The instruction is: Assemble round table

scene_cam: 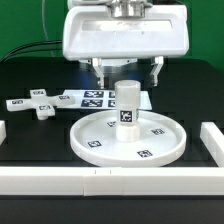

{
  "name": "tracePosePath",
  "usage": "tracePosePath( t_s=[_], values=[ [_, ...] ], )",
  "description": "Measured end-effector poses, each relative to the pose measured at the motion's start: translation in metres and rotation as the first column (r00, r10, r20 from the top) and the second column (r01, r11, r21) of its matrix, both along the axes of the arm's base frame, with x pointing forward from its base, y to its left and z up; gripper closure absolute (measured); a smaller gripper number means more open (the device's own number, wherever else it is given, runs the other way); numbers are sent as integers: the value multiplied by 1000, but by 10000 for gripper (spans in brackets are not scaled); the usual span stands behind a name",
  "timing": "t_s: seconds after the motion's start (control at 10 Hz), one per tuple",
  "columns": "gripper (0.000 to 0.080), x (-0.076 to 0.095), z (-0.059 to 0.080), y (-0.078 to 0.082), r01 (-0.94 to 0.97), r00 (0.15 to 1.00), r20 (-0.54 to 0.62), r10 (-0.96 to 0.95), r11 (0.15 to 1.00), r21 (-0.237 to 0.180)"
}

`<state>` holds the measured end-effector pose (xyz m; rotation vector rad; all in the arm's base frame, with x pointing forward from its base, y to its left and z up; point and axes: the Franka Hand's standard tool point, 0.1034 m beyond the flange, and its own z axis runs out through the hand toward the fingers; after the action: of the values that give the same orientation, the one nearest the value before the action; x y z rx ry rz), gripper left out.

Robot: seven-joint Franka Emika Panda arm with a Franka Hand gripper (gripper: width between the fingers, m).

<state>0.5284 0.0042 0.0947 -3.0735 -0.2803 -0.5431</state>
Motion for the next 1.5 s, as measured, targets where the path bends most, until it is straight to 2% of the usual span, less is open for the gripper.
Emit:
tracePosePath(
  t_s=[0.1,0.4,1.0,1.1,1.2,1.3,1.5],
  values=[
    [151,-4,-4,3,-6,997,-73,7,1000,12],
    [151,-2,-9,9,-18,966,-258,30,999,47],
    [163,-2,-15,2,-45,962,-269,56,998,48],
    [332,0,-14,1,-47,965,-256,57,998,45],
    [332,0,-14,2,-48,965,-255,58,998,45],
    [394,0,-14,3,-51,965,-255,60,998,45],
    [394,2,-14,4,-81,966,-242,88,996,42]
  ],
)
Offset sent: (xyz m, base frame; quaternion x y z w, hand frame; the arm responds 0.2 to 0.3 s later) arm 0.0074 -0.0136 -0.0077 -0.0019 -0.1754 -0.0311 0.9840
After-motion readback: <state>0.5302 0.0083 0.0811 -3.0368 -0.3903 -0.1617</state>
